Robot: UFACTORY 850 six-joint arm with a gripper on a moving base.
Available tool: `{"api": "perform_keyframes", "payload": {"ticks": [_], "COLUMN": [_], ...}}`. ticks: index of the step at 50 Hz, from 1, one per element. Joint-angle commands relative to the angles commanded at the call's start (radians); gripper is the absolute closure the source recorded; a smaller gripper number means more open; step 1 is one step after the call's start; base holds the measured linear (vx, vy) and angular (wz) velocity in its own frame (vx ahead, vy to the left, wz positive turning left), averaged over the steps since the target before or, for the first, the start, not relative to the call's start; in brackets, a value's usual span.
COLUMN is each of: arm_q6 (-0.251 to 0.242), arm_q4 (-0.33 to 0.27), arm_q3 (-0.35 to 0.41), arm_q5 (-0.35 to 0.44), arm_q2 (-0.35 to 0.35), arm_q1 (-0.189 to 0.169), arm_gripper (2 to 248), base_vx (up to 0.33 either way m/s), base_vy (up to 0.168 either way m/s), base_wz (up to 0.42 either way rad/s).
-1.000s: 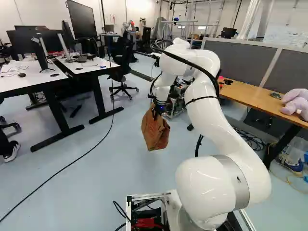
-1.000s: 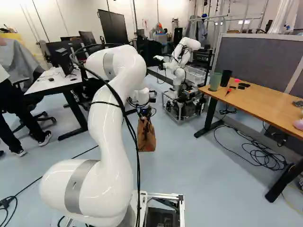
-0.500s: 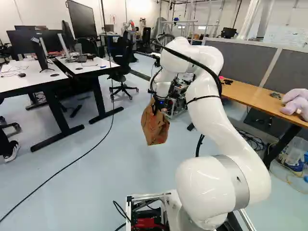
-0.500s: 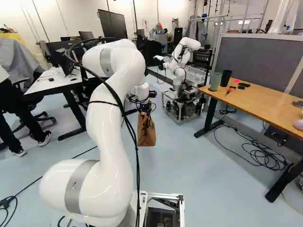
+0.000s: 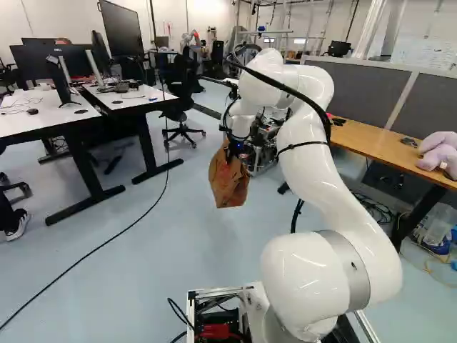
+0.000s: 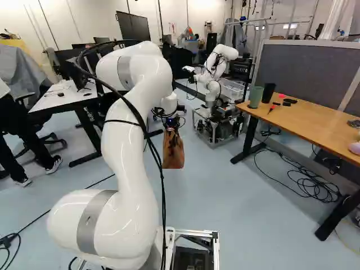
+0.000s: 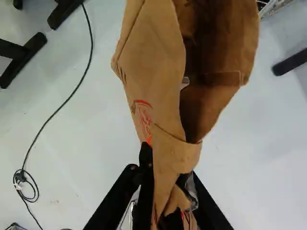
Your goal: Pick up the bag on the ground and place it on the table
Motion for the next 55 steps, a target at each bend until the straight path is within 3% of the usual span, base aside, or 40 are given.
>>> {"api": "perform_keyframes", "payload": {"ticks": [42, 55], "arm_q6": [0.0, 0.0], "arm_q4": [0.0, 0.0], "arm_q3": [-0.182, -0.237], "arm_q5": [-0.139, -0.188], "arm_q2": [-0.023, -0.03], "arm_q1": [0.015, 0.004], "arm_gripper": [229, 229], "base_vx": [0.0, 0.0], "base_vy": [0.0, 0.0], "base_wz": [0.0, 0.0]}}
